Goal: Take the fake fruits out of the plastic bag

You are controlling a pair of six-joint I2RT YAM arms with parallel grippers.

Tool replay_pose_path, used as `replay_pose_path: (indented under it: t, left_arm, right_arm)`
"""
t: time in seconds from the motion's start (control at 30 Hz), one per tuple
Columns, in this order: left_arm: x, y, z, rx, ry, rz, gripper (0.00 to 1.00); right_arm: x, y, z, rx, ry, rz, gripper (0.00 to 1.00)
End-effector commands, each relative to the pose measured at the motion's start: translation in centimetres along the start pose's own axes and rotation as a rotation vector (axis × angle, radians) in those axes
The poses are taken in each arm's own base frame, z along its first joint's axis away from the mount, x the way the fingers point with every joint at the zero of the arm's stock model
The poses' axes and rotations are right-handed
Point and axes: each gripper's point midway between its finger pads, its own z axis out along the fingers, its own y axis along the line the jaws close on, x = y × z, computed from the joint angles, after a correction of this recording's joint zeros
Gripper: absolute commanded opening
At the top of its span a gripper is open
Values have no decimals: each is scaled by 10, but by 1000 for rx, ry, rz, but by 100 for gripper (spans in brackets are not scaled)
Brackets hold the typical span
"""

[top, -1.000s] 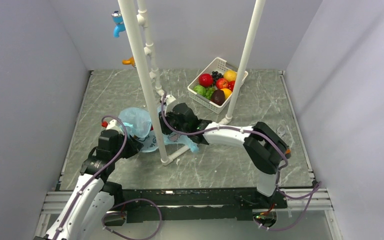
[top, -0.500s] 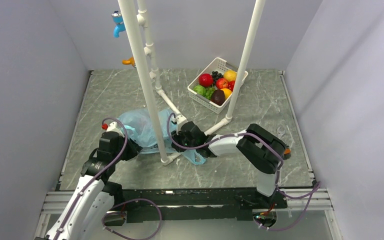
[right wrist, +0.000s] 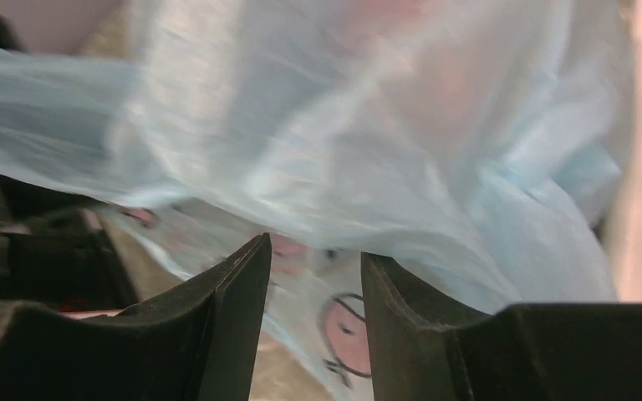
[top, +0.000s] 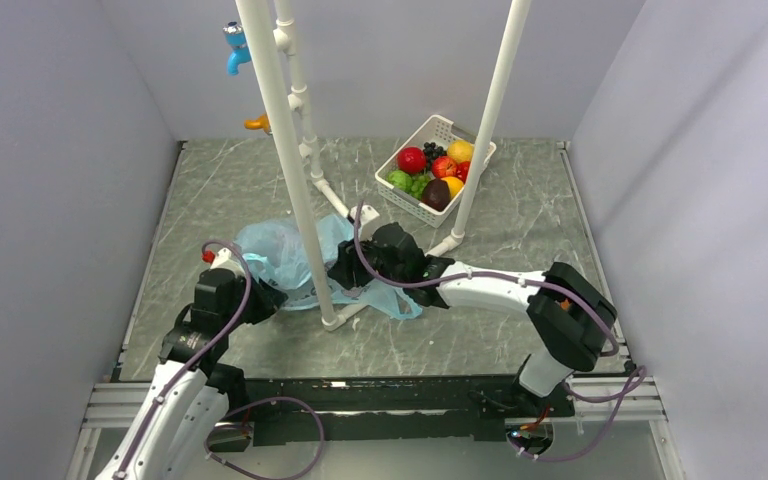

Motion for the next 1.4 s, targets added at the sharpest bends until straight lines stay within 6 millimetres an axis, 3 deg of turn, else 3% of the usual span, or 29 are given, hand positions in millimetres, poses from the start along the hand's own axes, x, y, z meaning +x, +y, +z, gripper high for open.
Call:
replay_pose_path:
  t: [0.0,0.2,0.3,0.4,0.43,0.53,0.63,0.7,0.77,0.83,0.93,1.07,1.13,1.23,1.37]
  left_arm:
    - [-17,-30,-8,116,-48,-14,19]
    - [-22,-43,-10,165,-48,-23,16]
    - [-17,-31,-9,113,-39,-28,13]
    - [-13,-16,-12,50,-46,-29,13]
    - [-14,-12,-15,29,-60,-26,16]
    - [-22,-2,-24,-25,-117,-5,40]
    - [-33,-1,-31,-47,-162,9,74]
    - [-36,-3,-27,-49,-162,13,92]
    - [-35,-7,-17,-25,-138,22,99]
    - [-30,-14,-5,15,-105,20,99]
    - [-18,-19,7,61,-62,28,99]
    - [-12,-14,10,40,-64,62,99]
    - [-9,-9,11,23,-59,59,94]
    - [-3,6,16,-38,-49,35,73]
    - [-10,15,9,-92,-86,30,25]
  right_arm:
    - [-41,49,-1,-180,-93,57,47]
    - [-54,42,35,-146,-138,41,47]
    - [-45,21,62,-60,-127,-7,46]
    - [-14,-4,76,27,-67,-18,46]
    - [-4,-9,76,43,-45,-9,46]
    - [27,-12,68,32,1,71,46]
    - [51,-19,57,77,26,148,46]
    - [56,-26,49,136,11,160,46]
    - [59,-39,38,227,1,195,46]
    - [60,-50,25,299,-29,224,45]
    - [62,-51,10,302,-78,234,44]
    - [61,-49,-13,273,-156,263,44]
    - [69,-50,-19,266,-161,285,42]
    - [81,-43,-5,220,-98,269,41]
    - [84,-22,12,125,-30,247,39]
